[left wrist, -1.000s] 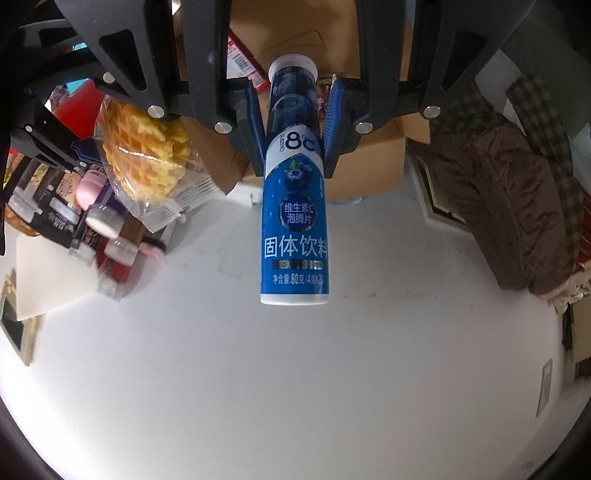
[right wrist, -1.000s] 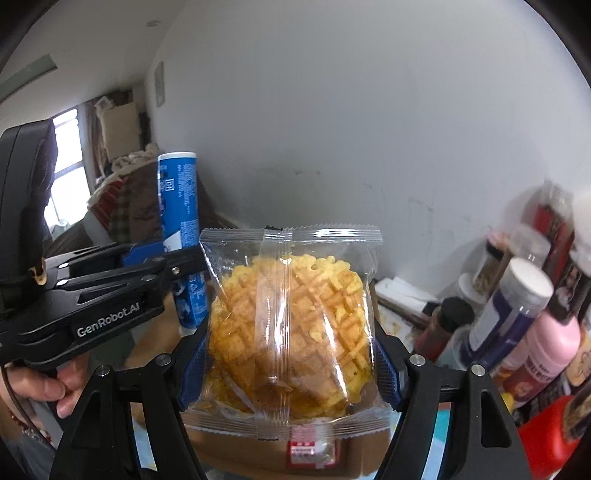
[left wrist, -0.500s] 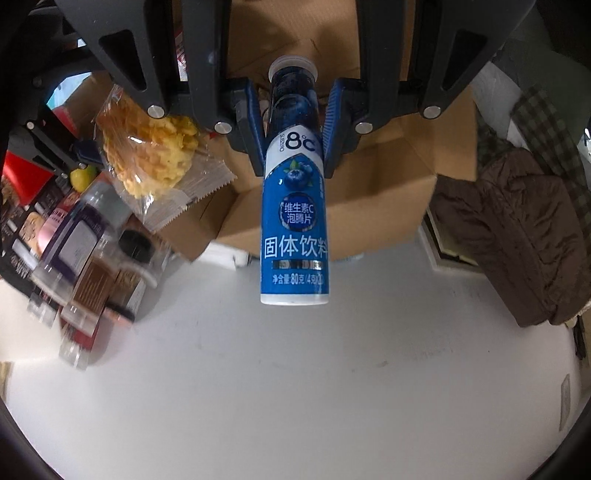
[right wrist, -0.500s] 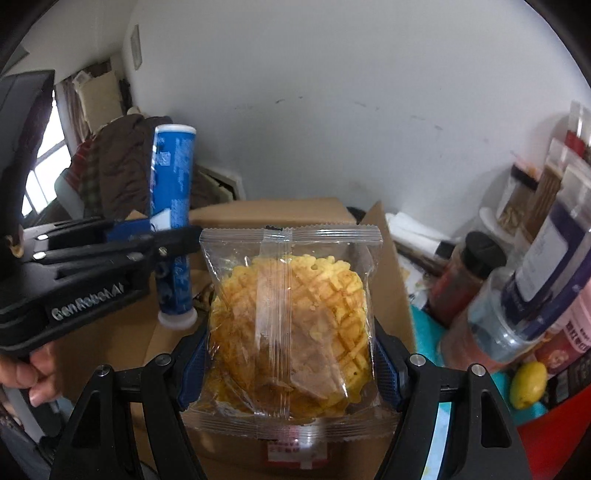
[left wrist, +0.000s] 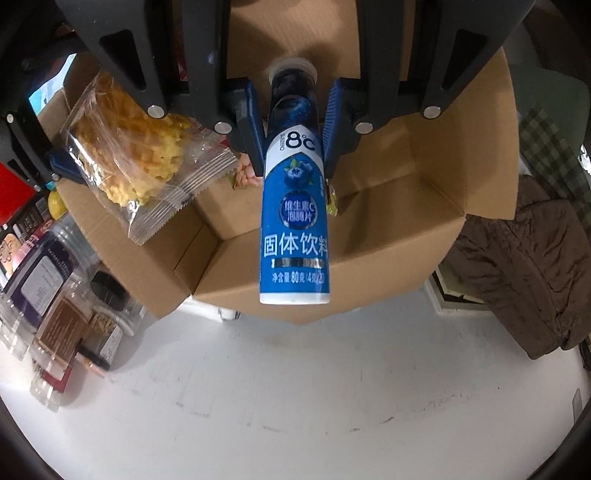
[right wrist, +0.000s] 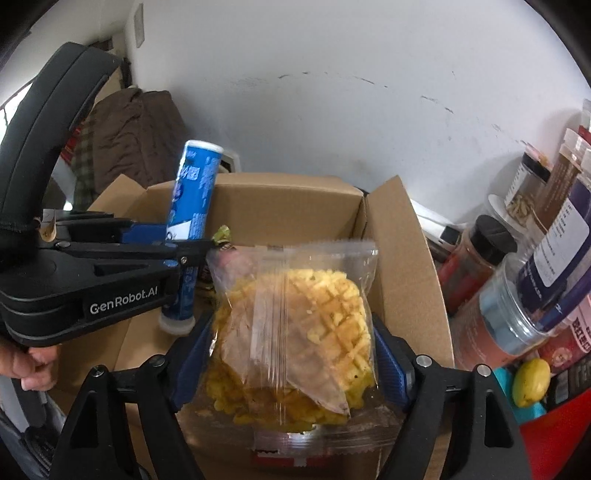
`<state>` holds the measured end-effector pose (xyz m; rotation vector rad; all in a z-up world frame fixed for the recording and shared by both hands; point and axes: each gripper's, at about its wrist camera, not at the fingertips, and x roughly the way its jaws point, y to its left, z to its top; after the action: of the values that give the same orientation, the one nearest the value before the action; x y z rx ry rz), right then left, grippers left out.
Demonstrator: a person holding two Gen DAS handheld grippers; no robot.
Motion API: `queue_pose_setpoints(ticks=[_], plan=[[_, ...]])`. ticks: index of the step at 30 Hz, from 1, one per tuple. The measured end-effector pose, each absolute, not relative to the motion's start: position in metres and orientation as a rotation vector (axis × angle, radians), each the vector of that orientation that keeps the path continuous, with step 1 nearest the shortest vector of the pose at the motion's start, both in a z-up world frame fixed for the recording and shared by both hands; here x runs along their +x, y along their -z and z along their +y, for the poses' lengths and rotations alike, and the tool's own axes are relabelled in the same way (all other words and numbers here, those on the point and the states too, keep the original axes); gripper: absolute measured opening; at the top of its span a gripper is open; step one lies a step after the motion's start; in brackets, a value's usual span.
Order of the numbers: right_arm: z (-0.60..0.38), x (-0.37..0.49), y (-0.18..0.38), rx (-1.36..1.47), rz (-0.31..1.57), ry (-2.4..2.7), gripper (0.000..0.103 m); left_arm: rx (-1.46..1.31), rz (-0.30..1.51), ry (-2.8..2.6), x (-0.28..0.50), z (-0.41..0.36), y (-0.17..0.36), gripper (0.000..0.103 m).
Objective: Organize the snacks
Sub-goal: 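Open the left tool and right tool, dropping tube and waffle into the box, then move both tools back from the box toward the snacks on the table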
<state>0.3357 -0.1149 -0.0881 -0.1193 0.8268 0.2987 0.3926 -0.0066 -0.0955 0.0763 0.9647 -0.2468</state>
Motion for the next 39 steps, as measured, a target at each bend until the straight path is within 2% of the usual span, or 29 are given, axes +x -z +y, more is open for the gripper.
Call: queue_pose_setpoints(ticks=[9,14,39], plan=[[-0.121,0.336,0.084,-0.113,0.817,-0.279,0.082,0.079,0.984,0.204,0.39,-0.006,0.096,0.033],[-0.124,0.333,0.073,-0.106,0.8,-0.269,0.082,0.066,0.97,0.192,0.383,-0.002,0.087,0.044],[-0.133,0.243,-0.037,-0.127,0.595,-0.232,0.082,0.056,0.727,0.247,0.285,0.004,-0.041,0.045]])
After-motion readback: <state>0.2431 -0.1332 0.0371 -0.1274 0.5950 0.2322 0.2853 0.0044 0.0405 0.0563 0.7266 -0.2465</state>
